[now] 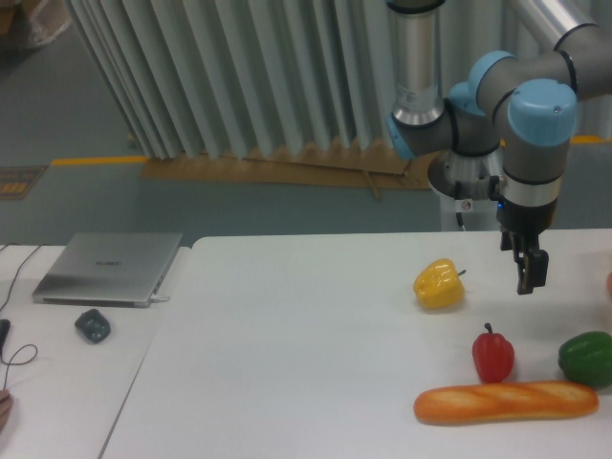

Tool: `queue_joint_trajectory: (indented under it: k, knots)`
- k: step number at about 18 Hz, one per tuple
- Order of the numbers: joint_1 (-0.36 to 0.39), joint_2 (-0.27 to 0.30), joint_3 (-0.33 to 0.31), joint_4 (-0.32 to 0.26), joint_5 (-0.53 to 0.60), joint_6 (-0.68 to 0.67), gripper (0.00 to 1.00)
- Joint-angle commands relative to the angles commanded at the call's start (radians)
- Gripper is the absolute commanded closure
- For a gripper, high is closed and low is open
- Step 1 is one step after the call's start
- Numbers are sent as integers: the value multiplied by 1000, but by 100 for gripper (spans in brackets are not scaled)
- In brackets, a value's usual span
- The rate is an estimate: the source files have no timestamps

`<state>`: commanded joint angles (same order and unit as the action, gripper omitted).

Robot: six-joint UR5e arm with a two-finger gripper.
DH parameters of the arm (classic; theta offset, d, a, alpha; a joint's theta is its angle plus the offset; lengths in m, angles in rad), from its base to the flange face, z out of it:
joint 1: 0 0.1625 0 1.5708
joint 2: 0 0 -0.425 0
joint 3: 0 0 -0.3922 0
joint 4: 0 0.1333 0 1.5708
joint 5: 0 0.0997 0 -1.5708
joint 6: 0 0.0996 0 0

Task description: Place the green pepper in a basket

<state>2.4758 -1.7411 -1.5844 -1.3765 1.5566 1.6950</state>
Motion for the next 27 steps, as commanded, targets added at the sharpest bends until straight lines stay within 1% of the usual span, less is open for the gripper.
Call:
queue_joint_trajectory:
  k: [11, 27]
  knots:
    - [2, 3, 11, -4, 2, 0, 0]
    - [0, 9, 7, -15, 5, 2, 0]
